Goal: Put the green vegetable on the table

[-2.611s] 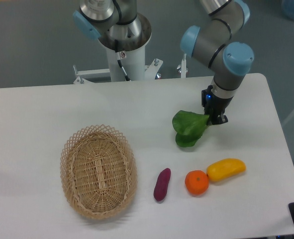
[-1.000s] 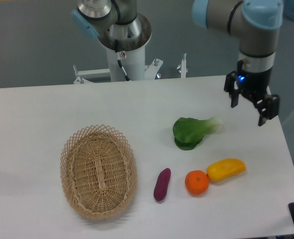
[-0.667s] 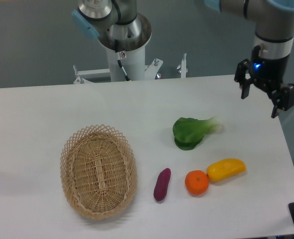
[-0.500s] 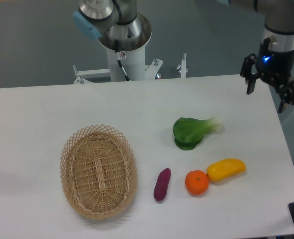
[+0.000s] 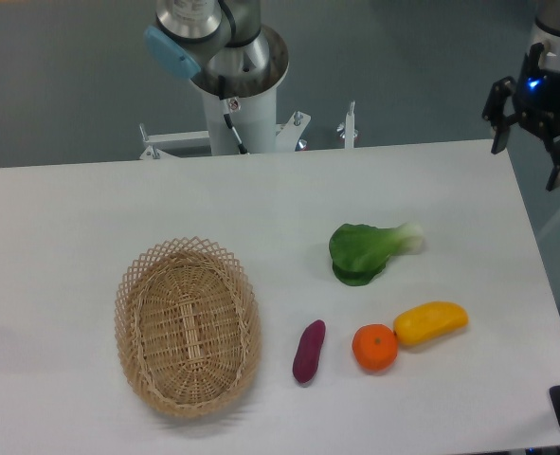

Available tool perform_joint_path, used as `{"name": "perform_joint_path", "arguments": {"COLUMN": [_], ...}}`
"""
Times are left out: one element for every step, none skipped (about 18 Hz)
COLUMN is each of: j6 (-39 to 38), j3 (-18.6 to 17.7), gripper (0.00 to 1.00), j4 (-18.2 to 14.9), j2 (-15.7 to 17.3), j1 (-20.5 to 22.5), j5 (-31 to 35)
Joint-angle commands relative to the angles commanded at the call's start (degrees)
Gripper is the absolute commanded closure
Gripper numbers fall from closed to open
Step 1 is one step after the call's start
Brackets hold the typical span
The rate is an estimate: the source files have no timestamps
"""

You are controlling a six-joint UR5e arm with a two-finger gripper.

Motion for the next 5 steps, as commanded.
{"name": "perform_joint_path", "arguments": {"j6": [0.0, 0.0, 0.0, 0.0, -0.09], "j3": [0.0, 0.0, 0.0, -0.09, -0.09], "gripper": [0.0, 0.0, 0.0, 0.0, 0.0], "j4": [0.0, -0.09, 0.0, 0.0, 0.0], "j2": [0.0, 0.0, 0.0, 0.0, 0.0], "j1": [0.0, 0.0, 0.0, 0.0, -0.09], "j5": [-0.09, -0.35, -0.35, -0.44, -0.44]}}
